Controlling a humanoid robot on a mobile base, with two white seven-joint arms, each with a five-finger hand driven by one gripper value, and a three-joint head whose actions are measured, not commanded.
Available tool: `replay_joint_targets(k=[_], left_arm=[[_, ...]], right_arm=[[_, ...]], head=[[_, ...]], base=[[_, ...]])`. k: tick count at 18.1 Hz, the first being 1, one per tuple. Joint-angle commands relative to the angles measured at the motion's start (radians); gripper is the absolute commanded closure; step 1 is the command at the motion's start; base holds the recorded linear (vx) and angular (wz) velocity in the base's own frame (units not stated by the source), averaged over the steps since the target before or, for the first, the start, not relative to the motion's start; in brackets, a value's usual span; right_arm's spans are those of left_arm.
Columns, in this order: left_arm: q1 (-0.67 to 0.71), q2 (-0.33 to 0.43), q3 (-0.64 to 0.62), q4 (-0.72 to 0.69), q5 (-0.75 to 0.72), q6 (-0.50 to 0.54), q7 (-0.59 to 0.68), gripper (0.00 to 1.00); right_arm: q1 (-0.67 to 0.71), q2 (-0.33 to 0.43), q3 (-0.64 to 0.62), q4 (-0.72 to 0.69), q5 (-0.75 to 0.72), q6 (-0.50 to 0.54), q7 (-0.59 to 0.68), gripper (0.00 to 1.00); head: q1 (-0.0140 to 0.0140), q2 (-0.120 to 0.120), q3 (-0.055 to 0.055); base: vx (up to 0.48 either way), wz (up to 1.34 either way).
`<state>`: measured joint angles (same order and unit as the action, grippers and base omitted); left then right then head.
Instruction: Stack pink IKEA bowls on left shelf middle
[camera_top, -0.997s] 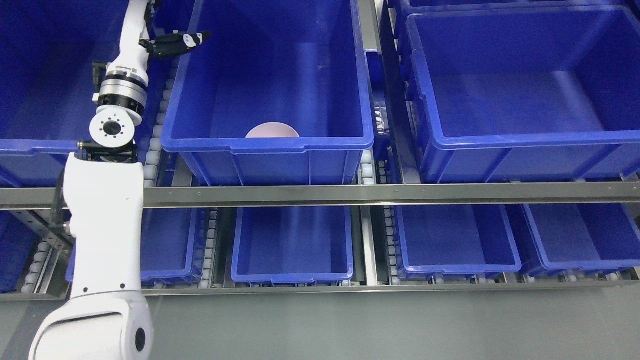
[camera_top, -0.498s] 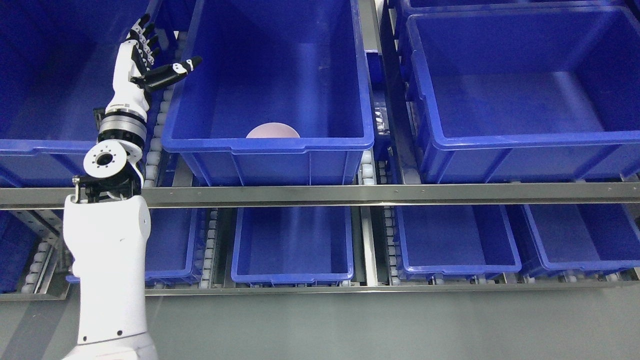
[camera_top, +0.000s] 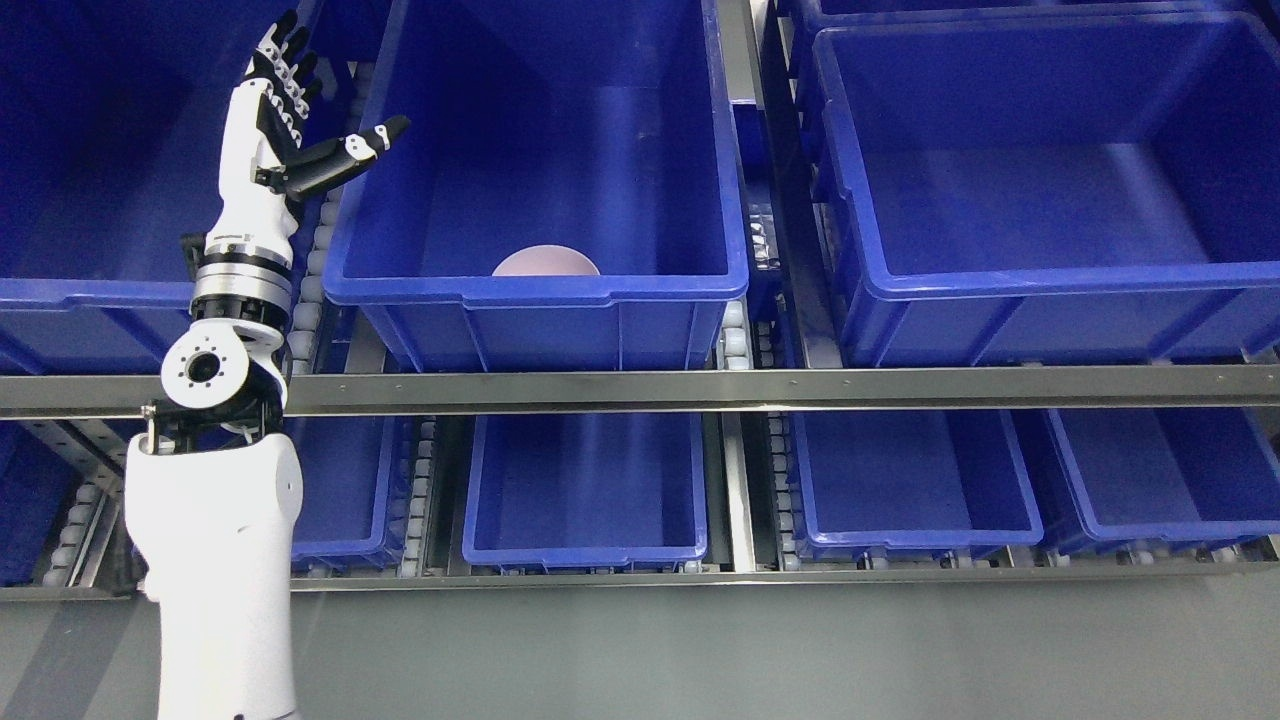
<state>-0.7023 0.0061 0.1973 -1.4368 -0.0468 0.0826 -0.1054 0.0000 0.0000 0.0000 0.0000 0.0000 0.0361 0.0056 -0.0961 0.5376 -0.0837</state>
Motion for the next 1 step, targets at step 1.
replay_joint_targets(k=[1], left_arm=[[0.021,0.011,-0.012,-0.070,0.005,-0.001,0.000,0.00]], right_arm=[[0.002,-0.017,-0.011,-0.034,0.000,-0.001,0.001,0.00]], head=[[0.0000,0.000,0.000]], base=[[0.000,0.00]])
